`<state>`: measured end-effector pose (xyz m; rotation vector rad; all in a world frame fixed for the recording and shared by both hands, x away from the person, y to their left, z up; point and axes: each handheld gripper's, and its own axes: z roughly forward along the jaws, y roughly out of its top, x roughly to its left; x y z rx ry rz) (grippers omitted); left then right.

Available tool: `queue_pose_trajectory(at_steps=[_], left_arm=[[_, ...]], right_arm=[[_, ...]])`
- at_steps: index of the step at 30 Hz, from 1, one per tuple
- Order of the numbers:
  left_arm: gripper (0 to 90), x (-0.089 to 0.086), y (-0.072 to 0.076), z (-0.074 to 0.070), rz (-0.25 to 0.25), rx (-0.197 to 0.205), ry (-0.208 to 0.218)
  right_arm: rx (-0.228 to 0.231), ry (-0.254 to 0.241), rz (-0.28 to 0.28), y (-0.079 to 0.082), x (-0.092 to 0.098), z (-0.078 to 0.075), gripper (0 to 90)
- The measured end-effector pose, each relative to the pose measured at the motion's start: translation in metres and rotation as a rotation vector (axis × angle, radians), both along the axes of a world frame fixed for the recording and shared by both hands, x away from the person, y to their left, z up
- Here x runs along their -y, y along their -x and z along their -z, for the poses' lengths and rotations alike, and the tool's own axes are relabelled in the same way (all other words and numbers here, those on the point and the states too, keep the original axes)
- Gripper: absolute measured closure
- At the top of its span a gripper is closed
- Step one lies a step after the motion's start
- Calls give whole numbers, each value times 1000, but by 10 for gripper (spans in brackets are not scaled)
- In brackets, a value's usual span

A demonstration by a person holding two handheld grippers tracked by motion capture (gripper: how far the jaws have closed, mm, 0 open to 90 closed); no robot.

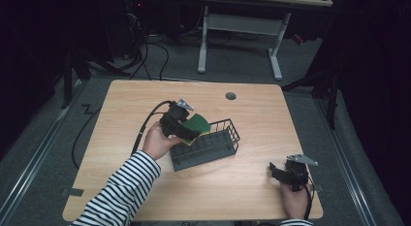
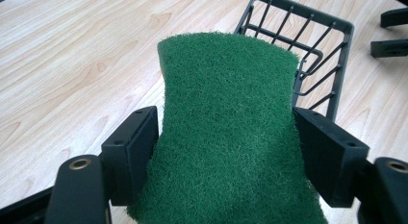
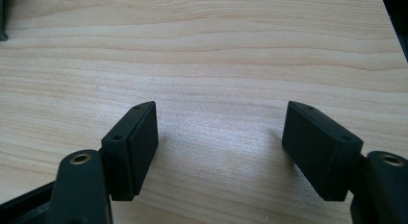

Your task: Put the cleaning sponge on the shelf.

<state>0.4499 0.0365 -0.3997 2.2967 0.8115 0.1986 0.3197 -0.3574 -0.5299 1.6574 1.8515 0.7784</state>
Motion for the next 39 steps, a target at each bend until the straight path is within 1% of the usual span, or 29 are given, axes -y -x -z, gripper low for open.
queue_pose_trajectory(at_steps=[1,2,5,7,14,16,17,22,25,30,37,39], left_arm=[[277,2,-1,2,2,8,-9],[277,3,-1,3,-2,9,-9],[276,5,-1,4,3,15,-37],[274,5,-1,6,6,9,-44],[270,9,1,8,14,10,-60],[268,9,1,8,16,7,-60],[267,9,2,8,16,3,-51],[260,8,4,9,29,-5,-41],[252,7,5,10,26,-11,-33],[266,7,6,12,28,-13,-34],[273,5,8,11,28,-8,-21],[267,1,9,8,14,2,3]], right_arm=[[0,-1,-1,0,0,0,285],[3,-2,-1,0,0,0,285],[2,-3,-1,0,0,0,285],[3,-2,-1,0,0,0,285],[0,-2,0,0,0,0,285],[0,-2,-1,0,0,0,285],[0,-2,-1,0,0,0,285],[2,-2,-2,0,0,0,285],[2,-4,0,0,0,0,285],[0,-2,0,0,0,0,285],[1,-1,-2,0,0,0,285],[1,0,-2,0,0,0,285]])
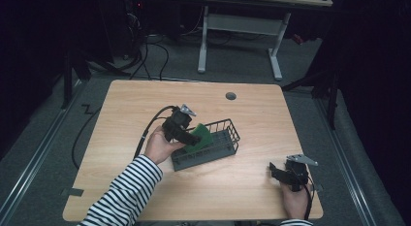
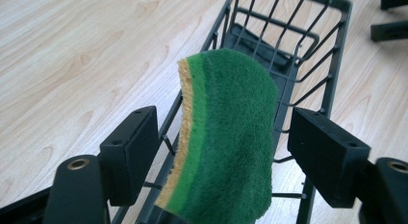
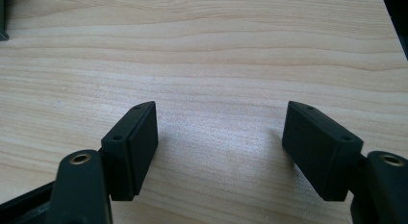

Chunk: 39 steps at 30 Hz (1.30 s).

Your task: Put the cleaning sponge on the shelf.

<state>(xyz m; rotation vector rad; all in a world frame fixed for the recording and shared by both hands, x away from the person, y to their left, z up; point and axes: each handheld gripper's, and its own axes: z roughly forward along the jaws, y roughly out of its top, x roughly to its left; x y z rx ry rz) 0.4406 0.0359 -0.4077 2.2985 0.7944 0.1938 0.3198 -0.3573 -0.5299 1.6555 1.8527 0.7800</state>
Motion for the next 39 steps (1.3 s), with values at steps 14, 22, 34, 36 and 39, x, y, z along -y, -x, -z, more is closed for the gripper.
queue_pose_trajectory(at_steps=[14,22,34,36,39], left_arm=[[268,-35,6,-14,-69,32,81],[269,-58,13,-19,-111,46,115],[269,-96,21,-20,-189,45,174],[269,-101,22,-19,-199,46,172],[270,-108,23,-18,-215,42,180]], right_arm=[[1,-1,-1,0,0,0,285],[0,0,0,0,0,0,285],[0,0,0,0,0,0,285],[0,1,-1,0,0,0,285],[0,0,0,0,0,0,285]])
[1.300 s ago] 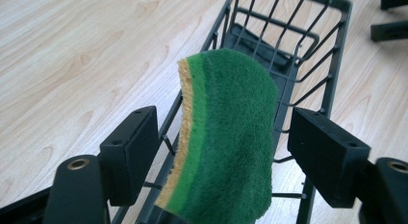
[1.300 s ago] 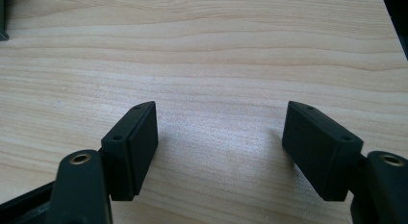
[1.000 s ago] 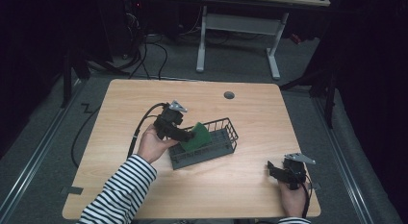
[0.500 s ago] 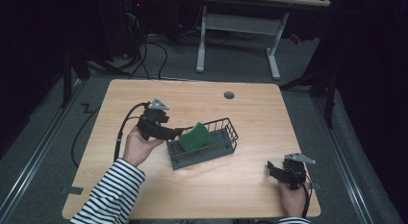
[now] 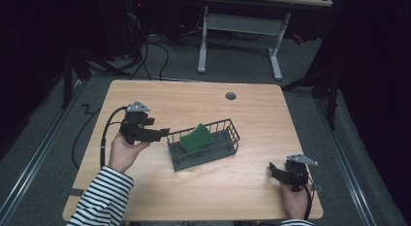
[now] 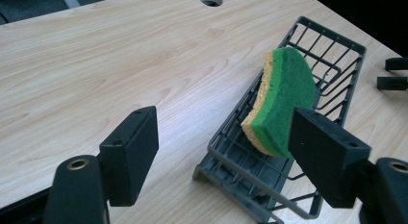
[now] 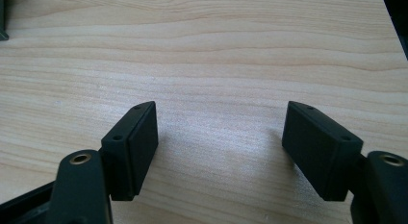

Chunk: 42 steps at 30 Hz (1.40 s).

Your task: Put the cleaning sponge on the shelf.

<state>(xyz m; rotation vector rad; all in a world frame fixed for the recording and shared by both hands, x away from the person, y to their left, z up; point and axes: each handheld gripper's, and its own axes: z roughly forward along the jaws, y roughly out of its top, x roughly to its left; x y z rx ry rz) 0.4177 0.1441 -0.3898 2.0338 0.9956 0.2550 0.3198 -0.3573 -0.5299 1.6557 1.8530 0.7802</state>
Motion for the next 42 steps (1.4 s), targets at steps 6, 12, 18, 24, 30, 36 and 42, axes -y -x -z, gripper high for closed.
queue_pose_trajectory(at_steps=[6,12,18,24,30,36,42], left_arm=[[269,-16,3,-1,-23,-12,38],[269,-30,7,1,-52,-13,50],[269,-45,11,7,-87,-21,72],[269,-55,15,11,-115,-23,64],[270,-66,19,17,-145,-28,81],[278,-82,23,26,-199,-17,89],[278,-92,28,35,-229,-32,96]], right_arm=[[0,0,0,0,0,0,285],[2,-1,-1,0,0,0,285],[0,0,0,0,0,0,285],[2,-2,0,0,0,0,288],[0,-1,1,0,0,0,288],[0,-1,1,0,0,0,287],[-1,-1,1,0,0,0,288]])
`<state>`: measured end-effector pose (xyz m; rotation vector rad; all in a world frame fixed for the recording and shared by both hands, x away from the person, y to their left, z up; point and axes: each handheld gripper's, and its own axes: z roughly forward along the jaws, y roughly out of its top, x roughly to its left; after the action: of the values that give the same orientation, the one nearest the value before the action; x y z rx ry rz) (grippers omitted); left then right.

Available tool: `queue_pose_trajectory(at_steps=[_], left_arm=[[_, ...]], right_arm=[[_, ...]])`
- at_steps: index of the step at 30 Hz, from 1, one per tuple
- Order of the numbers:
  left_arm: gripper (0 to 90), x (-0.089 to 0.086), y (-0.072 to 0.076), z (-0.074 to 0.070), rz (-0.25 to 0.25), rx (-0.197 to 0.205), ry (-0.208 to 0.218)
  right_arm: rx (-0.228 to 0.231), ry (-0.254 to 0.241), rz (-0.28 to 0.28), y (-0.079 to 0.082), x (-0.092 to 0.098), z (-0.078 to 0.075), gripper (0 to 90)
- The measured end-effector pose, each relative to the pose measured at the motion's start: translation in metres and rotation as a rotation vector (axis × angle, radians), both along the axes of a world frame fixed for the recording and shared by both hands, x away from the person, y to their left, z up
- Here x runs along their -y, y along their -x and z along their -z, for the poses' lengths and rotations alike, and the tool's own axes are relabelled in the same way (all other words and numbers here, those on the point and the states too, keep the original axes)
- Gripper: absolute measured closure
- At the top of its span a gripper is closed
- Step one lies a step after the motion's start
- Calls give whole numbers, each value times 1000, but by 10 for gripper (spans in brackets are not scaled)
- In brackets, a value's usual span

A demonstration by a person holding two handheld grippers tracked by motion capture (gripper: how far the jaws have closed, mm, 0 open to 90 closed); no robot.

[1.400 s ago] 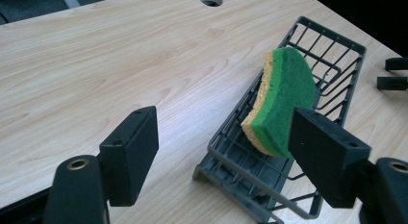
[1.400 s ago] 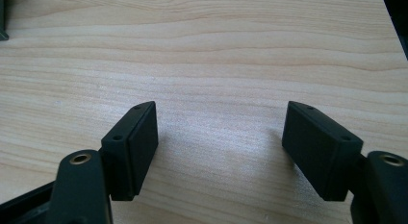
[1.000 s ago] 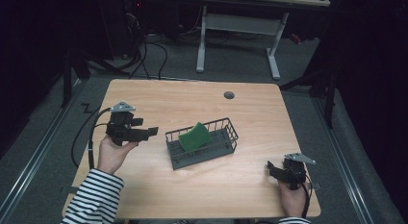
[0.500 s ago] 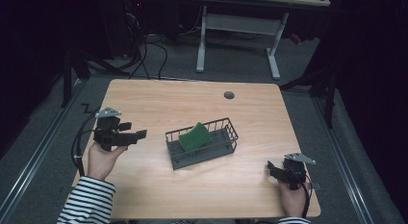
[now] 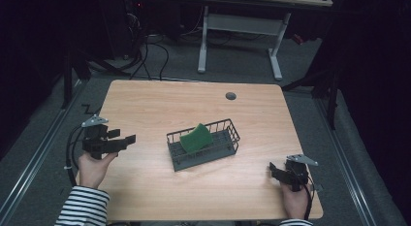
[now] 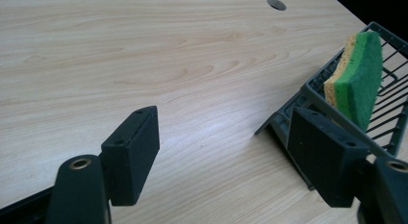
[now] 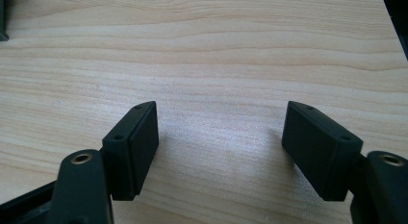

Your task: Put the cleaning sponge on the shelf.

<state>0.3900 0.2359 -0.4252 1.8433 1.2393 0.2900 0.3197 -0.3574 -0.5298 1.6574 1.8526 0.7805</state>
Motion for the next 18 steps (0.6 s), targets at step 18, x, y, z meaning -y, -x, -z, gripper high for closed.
queue_pose_trajectory(at_steps=[18], left_arm=[[277,-9,11,36,-32,-48,1]], right_arm=[[0,1,0,0,0,0,286]])
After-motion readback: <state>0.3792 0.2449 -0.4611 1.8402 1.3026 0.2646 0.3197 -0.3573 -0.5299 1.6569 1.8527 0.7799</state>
